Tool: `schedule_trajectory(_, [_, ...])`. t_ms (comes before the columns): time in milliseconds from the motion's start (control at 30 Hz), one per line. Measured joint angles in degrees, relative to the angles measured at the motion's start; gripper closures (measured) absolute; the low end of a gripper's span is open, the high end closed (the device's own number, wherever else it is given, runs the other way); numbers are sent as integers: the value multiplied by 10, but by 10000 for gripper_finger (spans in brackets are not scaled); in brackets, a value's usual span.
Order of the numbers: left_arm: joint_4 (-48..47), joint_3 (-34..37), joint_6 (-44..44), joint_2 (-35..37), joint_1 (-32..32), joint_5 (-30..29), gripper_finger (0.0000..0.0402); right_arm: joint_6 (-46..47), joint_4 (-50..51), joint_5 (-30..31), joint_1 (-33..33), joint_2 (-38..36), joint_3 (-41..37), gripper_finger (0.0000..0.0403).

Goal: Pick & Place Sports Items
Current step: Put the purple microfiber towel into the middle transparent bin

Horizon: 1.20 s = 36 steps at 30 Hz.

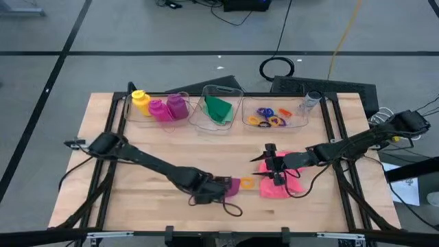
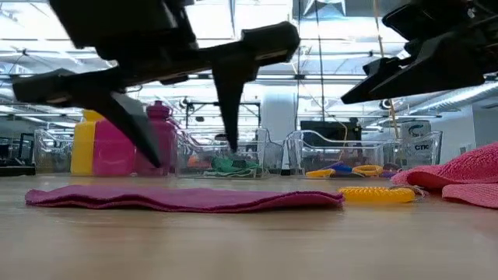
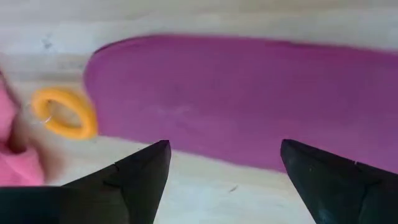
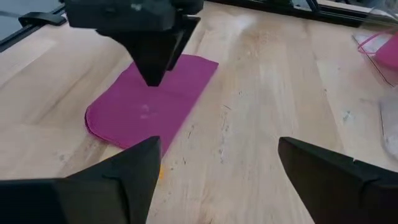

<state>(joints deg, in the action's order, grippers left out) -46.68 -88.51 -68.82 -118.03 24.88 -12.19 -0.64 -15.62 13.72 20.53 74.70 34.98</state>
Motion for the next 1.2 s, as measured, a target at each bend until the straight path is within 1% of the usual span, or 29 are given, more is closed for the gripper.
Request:
schedule_trajectory(100, [-1,0,-5,-5,0,28,144,0,0,0,0,0,0,161])
schedule_trajectory(200, [-2,0,-19,-10,0,38,144,0,0,0,0,0,0,161])
schedule_trajectory(667, [3,-4,-59,-62,-1,15,144,0,-2,0,0,0,0,161])
schedule_trajectory(833, [-15,-4,-34,-75,-2,11,145,1,-2,0,0,0,0,161])
schedule_trajectory(1033, [-83,-4,3,-85,-5,-14,145,4,-4,0,0,0,0,161])
schedule_trajectory(1133, [-103,-3,40,-85,-8,-7,145,4,-5,-1,0,0,0,161])
schedule_trajectory(1200, [-113,-3,79,-85,-13,11,145,5,-5,-1,0,0,0,161])
